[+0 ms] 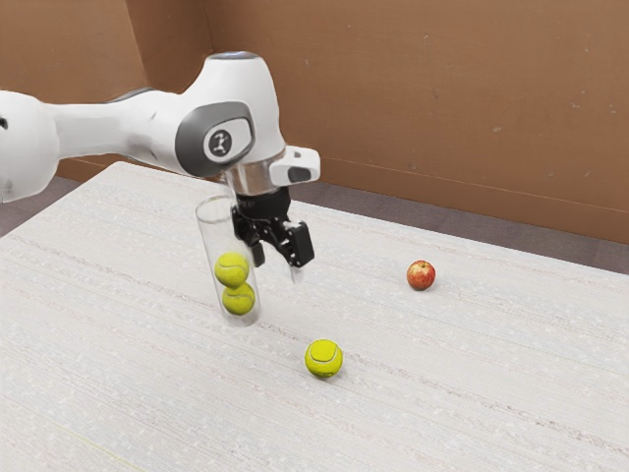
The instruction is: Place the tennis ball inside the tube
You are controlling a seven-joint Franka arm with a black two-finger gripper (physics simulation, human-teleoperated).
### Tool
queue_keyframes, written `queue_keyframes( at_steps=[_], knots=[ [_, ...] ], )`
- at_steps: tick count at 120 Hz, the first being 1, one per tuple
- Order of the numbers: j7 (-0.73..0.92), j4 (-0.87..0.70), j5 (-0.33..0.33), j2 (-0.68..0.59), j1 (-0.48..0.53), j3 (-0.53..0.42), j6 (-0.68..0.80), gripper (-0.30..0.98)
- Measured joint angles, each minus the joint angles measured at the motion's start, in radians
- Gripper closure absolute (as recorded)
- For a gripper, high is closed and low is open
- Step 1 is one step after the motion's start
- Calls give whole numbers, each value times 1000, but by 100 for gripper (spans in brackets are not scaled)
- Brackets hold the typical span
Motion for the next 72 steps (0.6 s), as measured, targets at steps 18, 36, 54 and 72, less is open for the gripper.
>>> queue_keyframes(
  at_steps=[18, 36, 54, 72],
  knots=[
    [-2, -11, -6, 50, -28, 0, 48, 0],
    [-3, -42, -7, 87, -20, 0, 105, 0],
    [-4, -88, -11, 115, -30, -1, 167, 0],
    [-5, -90, -32, 175, -30, -21, 227, 0]
  ],
)
